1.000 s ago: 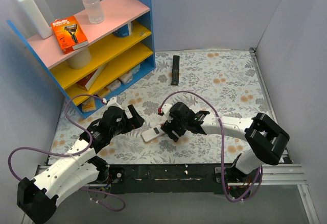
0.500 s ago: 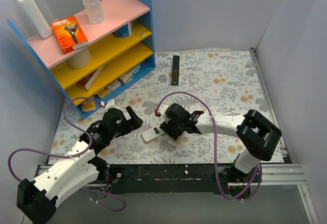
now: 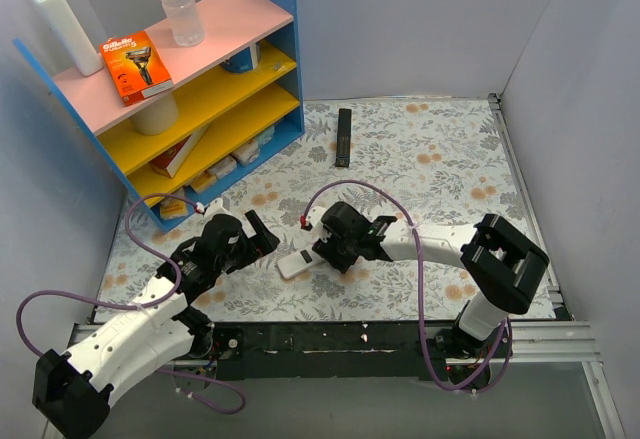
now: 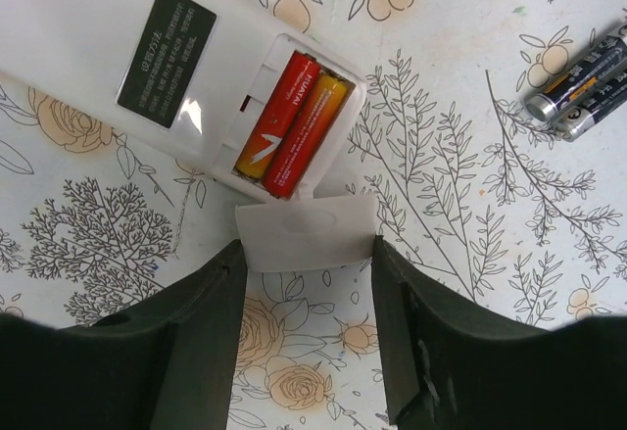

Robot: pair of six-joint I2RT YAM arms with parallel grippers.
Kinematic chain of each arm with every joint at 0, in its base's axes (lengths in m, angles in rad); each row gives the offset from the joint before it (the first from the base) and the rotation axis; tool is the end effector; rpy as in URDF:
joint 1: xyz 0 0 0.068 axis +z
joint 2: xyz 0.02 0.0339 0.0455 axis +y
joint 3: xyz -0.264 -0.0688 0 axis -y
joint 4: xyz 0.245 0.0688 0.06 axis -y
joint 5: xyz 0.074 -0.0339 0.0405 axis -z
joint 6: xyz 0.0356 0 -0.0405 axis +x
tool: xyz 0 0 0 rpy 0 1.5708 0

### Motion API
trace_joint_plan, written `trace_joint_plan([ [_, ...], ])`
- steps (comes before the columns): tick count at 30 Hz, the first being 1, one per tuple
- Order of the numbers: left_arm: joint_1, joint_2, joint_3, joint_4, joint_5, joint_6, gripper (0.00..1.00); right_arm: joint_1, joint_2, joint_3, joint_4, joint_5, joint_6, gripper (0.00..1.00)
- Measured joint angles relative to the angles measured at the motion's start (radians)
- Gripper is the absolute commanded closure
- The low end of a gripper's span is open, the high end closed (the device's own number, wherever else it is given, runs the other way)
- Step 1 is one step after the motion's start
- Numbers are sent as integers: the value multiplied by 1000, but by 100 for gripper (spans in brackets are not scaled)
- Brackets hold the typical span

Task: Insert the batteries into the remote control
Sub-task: Pick up the battery cover at the center of the board, then adjust the remote control at the center of the board.

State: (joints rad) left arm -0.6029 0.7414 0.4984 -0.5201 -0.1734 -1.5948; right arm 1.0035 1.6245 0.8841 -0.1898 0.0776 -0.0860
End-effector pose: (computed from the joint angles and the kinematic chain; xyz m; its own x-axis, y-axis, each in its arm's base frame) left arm 0.1323 -0.0836 0.2157 -0.4420 -0.8912 -0.1019 -0.5801 0.3706 -0.7254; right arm 0.1748 0.2692 0.1684 -0.3591 -0.7230 -0.5901 -0.8499 0.5146 -0.1133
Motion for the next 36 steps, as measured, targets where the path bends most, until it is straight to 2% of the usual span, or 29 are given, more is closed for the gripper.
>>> trace_joint_plan([
  [7,0,18,-1,-1,6,13,2,-2,-1,47,-68,11,-27,80],
  [11,0,92,0,38,38,106,2,-17,-1,110,-91,29,-50,81],
  [17,1,294,53,154,184,344,2,-103,-26,143,-114,51,-43,81],
  [24,1,644,304,284,428,624,2,-266,-182,68,-155,105,6,81],
  [28,-6,783,389,293,537,723,2,-341,-287,11,-188,135,48,82],
  [36,-68,973,473,249,641,863,2,-359,-415,-40,-206,149,88,82],
])
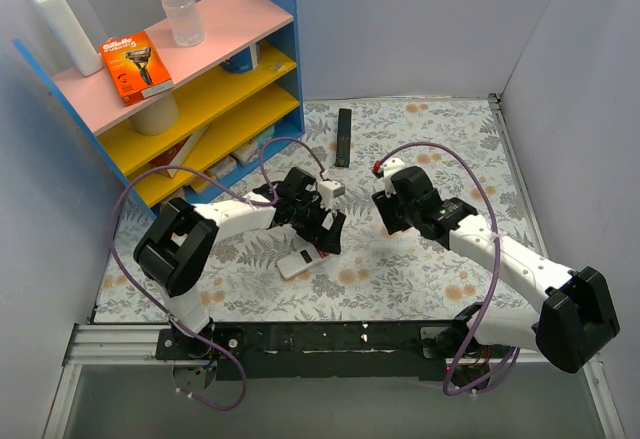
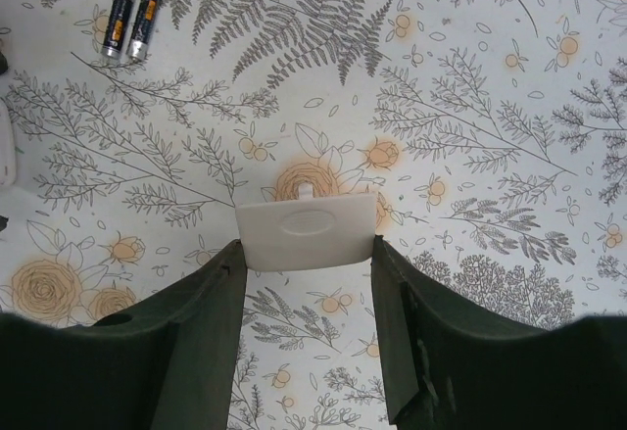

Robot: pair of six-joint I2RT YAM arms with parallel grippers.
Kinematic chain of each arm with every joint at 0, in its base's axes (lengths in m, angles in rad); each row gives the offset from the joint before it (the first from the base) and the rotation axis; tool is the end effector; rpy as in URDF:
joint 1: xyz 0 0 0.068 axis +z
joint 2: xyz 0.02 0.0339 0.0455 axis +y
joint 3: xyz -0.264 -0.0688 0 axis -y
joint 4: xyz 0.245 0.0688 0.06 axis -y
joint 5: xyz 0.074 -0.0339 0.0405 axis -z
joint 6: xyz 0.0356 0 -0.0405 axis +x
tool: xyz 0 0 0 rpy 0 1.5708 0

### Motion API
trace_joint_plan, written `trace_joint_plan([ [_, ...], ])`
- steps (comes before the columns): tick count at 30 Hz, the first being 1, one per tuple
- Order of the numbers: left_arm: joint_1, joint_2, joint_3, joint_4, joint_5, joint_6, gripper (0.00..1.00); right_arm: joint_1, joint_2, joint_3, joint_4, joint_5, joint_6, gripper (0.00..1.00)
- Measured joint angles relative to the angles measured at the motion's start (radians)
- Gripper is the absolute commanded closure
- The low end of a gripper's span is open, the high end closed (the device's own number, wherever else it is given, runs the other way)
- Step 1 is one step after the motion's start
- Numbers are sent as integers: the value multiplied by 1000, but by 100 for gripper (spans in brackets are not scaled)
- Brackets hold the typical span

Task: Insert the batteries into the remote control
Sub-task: Adjust the remote control at the center of the board.

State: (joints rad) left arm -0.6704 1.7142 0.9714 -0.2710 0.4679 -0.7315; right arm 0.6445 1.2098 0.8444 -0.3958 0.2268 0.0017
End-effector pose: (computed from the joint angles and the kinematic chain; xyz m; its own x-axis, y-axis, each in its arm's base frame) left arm 0.2523 -0.2205 0.1635 -0.9902 0.0243 -0.1377 0.1074 0.7625 -0.6380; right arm 0.2092 0.1472 0.2540 -0.5522 -0.4129 -0.7243 -0.4543 0.8774 -0.1539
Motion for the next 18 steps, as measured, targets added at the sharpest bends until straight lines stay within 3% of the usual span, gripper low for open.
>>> trace_joint_plan([
  [7,-80,64,83,-40,35,70,2,-18,-47,-42,-8,7,-1,82],
  [18,-142,37,58,-92,82,101,2,-22,-102,-70,-6,-2,2,82],
])
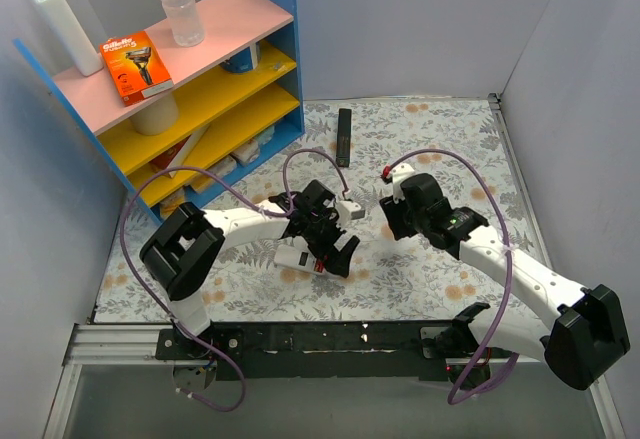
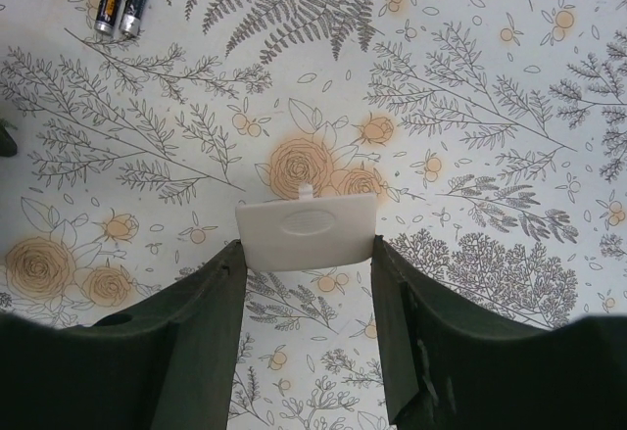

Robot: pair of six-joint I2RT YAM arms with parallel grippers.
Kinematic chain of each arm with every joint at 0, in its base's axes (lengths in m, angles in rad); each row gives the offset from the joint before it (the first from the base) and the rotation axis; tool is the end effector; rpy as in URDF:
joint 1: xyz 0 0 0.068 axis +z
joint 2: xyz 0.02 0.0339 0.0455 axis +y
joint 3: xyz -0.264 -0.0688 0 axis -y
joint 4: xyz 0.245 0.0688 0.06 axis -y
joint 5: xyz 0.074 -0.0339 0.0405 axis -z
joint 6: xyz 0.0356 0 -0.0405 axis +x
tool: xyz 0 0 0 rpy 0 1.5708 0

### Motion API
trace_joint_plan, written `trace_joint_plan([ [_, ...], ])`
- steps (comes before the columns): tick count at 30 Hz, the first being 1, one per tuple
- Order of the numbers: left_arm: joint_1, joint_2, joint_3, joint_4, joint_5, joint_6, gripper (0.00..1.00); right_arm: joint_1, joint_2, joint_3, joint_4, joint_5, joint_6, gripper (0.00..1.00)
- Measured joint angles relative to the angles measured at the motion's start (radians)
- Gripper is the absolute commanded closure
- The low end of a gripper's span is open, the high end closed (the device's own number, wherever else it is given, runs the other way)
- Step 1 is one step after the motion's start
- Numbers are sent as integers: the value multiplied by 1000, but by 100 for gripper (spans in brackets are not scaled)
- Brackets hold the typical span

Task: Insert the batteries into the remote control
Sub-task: Adjust the remote control at the center of the board, then load the battery cover into the remote control.

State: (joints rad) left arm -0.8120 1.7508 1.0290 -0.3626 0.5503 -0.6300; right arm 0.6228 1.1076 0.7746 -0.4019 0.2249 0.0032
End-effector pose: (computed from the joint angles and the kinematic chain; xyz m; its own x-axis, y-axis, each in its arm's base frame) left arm 0.2201 -0.2592 0.1641 -0.9550 0.2773 -0.1053 0.2773 0.7085 -0.6489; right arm 0.1946 0.1300 0.2534 -0.5460 -0.3883 -0.7424 -0.4325 0.8895 -0.1472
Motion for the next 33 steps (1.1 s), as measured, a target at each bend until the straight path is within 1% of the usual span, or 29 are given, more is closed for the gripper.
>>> trace_joint_plan([
  [4,2,-24,-3,-11,-53,-38,2,0,2,-4,1,-35,-12,82],
  [7,20,-74,-9,13,-83,-101,2,0,21,0,-2,-83,-41,82],
  [9,51,-148,-47,66,-99,-169,2,3,55,17,-11,-124,-64,82],
  [12,135,-316,-142,139,-138,-290,2,32,109,51,-20,-180,-99,82],
  [16,235,-542,-283,177,-291,-461,2,119,204,126,-40,-240,-153,82],
  [21,251,-772,-444,122,-534,-661,2,225,324,212,-83,-284,-223,82],
  [25,254,-933,-528,45,-698,-793,4,296,421,291,-132,-306,-282,82],
  [29,254,-1096,-600,-31,-840,-882,3,354,519,374,-171,-320,-334,82],
  [33,255,-1228,-647,-78,-922,-911,2,398,600,430,-203,-326,-374,81],
])
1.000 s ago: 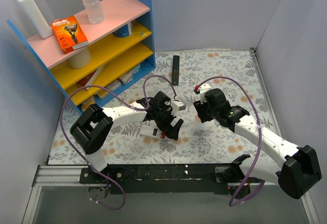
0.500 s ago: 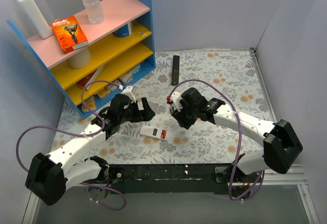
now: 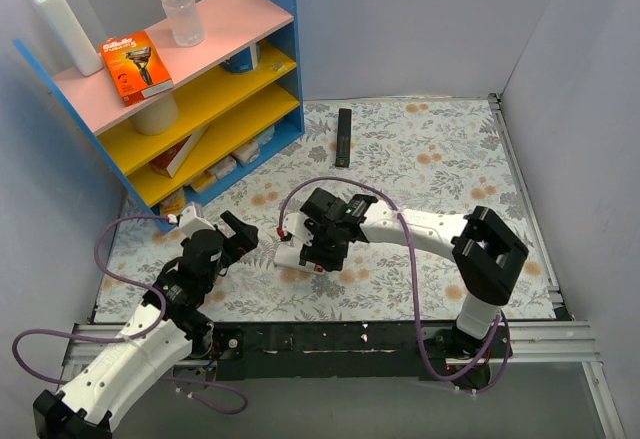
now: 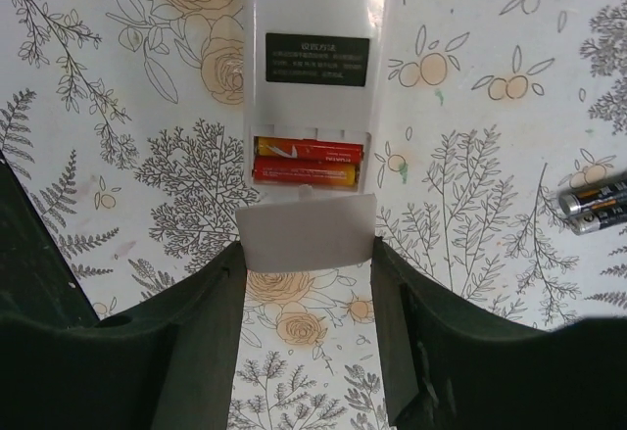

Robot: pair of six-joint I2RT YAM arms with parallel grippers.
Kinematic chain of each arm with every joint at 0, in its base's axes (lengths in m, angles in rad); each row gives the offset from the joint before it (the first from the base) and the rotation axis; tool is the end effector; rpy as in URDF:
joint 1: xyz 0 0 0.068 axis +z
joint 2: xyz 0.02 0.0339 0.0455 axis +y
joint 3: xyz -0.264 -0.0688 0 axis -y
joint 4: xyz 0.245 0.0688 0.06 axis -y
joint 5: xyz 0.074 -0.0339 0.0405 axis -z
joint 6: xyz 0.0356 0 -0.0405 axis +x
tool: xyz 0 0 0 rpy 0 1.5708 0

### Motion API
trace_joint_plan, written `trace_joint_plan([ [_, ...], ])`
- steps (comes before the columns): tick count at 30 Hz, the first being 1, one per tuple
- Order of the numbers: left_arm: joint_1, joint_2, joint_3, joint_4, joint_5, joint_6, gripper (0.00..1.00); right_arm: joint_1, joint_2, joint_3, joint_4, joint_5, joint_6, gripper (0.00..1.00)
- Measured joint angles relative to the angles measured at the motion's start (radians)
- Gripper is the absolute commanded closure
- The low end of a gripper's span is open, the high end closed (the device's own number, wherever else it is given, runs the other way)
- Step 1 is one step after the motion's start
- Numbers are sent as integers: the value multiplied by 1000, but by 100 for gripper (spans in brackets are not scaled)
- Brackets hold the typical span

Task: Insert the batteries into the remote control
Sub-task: Load the battery cover into the remote control.

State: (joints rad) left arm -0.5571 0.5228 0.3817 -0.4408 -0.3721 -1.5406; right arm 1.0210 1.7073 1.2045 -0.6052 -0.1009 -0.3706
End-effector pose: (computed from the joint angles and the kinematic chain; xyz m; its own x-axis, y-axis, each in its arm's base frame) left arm 0.1187 -0.0587 0.2114 -0.2487 -0.9421 -0.2250 -0.4592 0.3192 -0.8290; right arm 0.1790 0.2989 0.2116 -0.1201 -0.8855 -0.4488 -0.9819 0.1725 -0.0777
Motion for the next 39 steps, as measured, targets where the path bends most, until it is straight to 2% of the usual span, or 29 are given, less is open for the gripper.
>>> trace_joint_plan([
  [4,0,-63,-29,-10,-40,-20,2,26,59,42,-31,-1,-23,81],
  [16,0,-120,-25,-63,-106,-31,3,49,172,124,-79,36,-19,79],
  [22,0,-151,-25,-62,-117,-31,3,49,190,139,-94,60,-2,77],
  [29,0,-143,-25,-62,-117,-31,3,49,200,151,-105,65,9,68],
  [39,0,-133,-25,-61,-116,-31,3,74,213,169,-130,88,-28,65],
])
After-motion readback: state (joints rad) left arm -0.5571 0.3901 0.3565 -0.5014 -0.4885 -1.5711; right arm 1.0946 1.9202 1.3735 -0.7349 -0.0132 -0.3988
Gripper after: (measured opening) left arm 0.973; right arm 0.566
